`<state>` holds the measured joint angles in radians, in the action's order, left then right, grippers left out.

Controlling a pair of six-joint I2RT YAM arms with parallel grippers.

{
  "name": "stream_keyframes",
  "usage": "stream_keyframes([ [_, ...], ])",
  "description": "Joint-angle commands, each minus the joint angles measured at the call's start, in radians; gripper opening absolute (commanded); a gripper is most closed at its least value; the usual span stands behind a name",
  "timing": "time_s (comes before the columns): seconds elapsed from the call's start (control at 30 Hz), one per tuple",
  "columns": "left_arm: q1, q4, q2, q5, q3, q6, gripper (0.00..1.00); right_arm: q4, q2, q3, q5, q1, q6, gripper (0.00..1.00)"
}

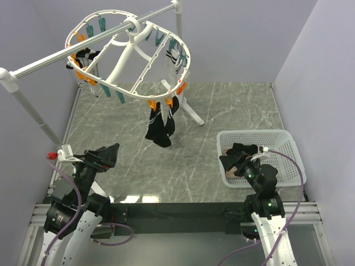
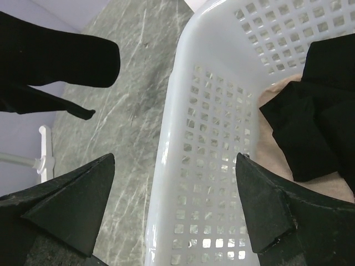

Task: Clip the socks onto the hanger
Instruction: Reset both arms

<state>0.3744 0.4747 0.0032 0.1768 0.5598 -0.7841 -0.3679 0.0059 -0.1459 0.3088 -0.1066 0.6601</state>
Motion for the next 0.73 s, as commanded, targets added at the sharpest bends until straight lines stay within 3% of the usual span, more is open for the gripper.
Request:
stream_keyframes([
  [0.0,-0.005,-0.045,-0.103,-0.010,-0.018,-0.020,0.99,0.012,-0.304,-0.049,0.003,0.004,-0.028,0.96],
  [0.7,-0.005,-0.061,0.023,-0.040,-0.018,-0.006,0.99,0.004,-0.305,-0.087,-0.037,0.005,-0.033,0.98],
])
